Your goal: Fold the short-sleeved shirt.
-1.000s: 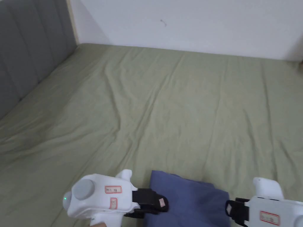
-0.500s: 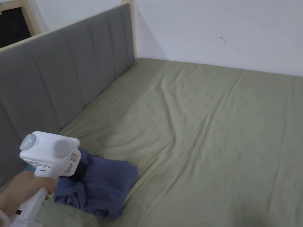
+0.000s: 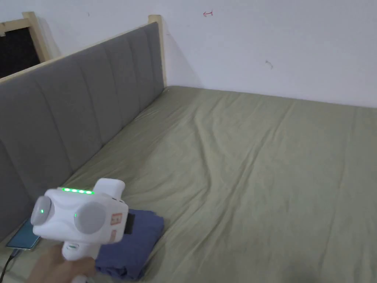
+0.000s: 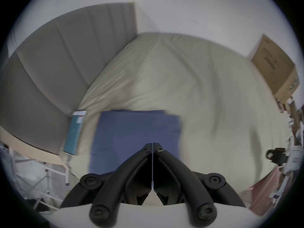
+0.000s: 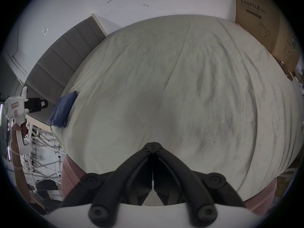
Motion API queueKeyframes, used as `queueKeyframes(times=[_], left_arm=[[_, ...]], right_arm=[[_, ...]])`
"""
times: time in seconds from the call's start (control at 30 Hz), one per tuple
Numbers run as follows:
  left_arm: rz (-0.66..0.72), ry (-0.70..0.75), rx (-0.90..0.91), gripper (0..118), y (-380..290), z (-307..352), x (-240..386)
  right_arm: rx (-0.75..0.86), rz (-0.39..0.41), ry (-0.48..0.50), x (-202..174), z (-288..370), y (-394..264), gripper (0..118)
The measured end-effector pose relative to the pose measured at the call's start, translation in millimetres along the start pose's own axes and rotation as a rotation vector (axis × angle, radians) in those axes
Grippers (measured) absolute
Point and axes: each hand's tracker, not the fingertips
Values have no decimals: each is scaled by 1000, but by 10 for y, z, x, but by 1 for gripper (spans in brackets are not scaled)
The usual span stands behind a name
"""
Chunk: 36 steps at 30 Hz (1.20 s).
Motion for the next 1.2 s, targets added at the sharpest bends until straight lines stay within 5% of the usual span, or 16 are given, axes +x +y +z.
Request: queueKeyframes(times=[0.2, 0.5, 0.67, 0.83, 0.93, 1.2], left_arm=[[43, -105, 109, 0, -155, 405, 974], [45, 55, 436, 0, -480, 874, 1961], [-26, 111, 637, 0, -571, 1148, 2233], [-64, 110, 711, 0, -493, 1383, 2349], [-73, 89, 739, 0, -417, 1491, 2379], [-138, 77, 776, 5, -401, 1563, 2491]], right_arm=[[86, 39, -7, 15, 262, -33, 0], [414, 89, -140, 82, 984, 23, 0], [624, 85, -181, 113, 1446, 60, 0], [800, 233, -294, -32, 1801, 46, 0], [904, 243, -315, -96, 1969, 54, 0], [934, 255, -364, -235, 2115, 114, 0]])
